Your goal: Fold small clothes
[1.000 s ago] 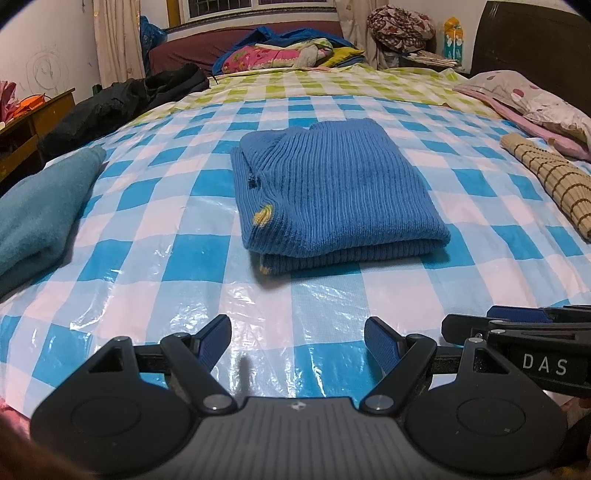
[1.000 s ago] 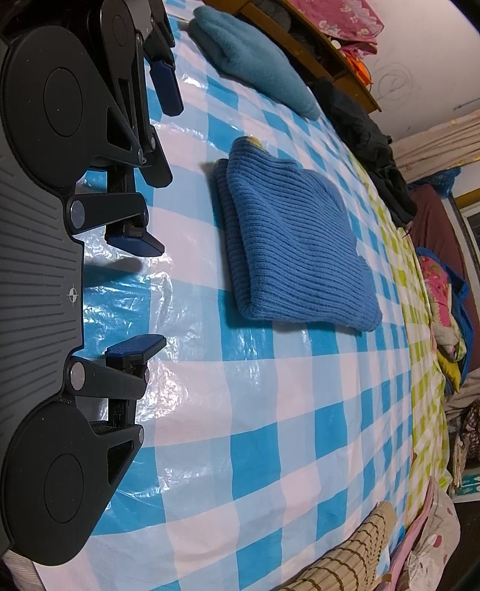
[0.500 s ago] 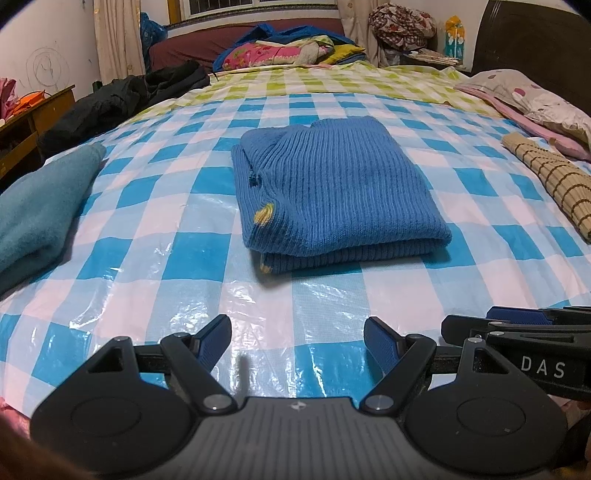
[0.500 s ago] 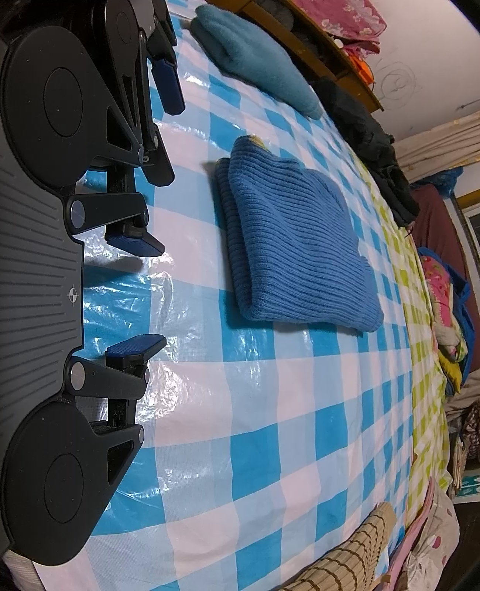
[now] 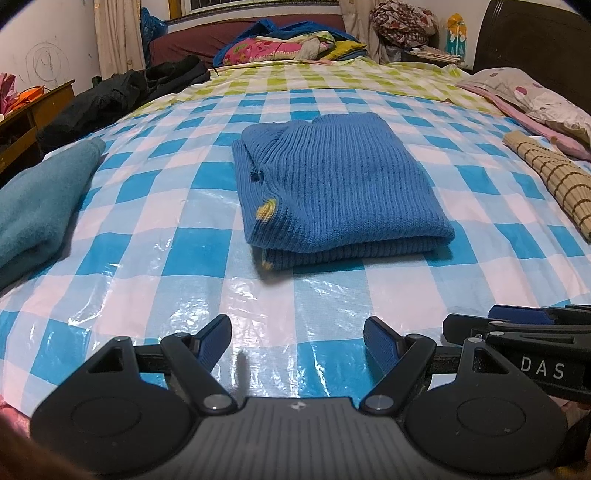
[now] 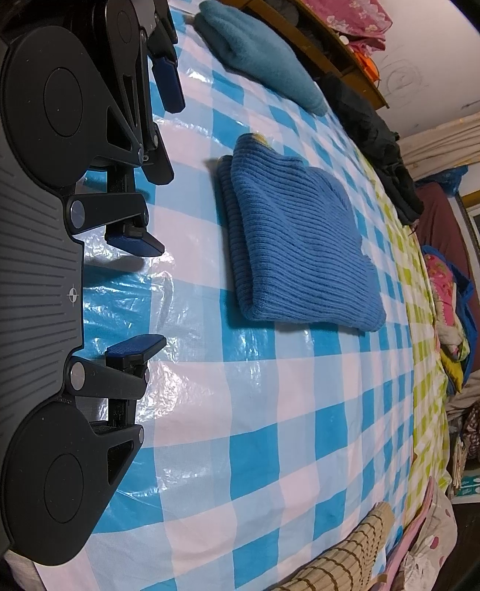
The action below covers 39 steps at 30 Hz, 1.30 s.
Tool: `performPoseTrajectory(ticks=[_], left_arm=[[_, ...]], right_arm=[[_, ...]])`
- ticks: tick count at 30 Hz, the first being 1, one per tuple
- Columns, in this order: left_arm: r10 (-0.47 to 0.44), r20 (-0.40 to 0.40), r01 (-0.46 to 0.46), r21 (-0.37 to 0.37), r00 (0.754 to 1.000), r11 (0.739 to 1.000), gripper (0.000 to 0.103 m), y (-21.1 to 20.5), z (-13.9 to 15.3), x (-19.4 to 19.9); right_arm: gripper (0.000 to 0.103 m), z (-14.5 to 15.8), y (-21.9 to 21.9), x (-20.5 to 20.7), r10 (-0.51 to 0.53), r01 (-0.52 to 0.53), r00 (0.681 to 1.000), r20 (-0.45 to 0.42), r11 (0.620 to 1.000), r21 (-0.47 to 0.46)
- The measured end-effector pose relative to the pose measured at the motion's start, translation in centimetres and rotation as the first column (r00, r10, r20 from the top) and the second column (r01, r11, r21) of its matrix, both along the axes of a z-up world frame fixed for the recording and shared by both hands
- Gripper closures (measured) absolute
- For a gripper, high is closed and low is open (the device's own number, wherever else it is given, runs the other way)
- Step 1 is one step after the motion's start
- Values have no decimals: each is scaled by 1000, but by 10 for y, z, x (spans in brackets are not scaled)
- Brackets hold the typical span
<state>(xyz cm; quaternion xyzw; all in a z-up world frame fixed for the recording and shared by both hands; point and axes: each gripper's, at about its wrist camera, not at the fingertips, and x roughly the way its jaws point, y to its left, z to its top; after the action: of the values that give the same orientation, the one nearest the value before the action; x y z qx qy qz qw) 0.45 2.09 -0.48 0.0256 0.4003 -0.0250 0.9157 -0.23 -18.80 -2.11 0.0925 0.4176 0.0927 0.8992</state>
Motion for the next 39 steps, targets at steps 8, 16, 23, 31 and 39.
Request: performPoseTrajectory(ticks=[8, 16, 23, 31, 39], left_arm=[[-1, 1, 0, 3, 1000, 1000, 20, 0, 0, 0], [3, -4, -3, -1, 1000, 1000, 20, 4, -2, 1], [5, -3, -5, 0, 1000, 1000, 20, 3, -2, 1], [6, -2, -6, 0, 1000, 1000, 20, 4, -2, 1], [9, -7, -9, -5, 1000, 1000, 20, 5, -4, 1]], right_arm=[[57, 1, 2, 1, -1, 1, 1000, -5, 1000, -7], [57, 2, 4, 0, -1, 1, 1000, -7, 1000, -30], [57, 2, 5, 1, -1, 1, 1000, -8, 999, -33], [57, 2, 6, 0, -2, 2, 1000, -9, 999, -39], [57, 2, 6, 0, -2, 2, 1000, -9, 999, -45]])
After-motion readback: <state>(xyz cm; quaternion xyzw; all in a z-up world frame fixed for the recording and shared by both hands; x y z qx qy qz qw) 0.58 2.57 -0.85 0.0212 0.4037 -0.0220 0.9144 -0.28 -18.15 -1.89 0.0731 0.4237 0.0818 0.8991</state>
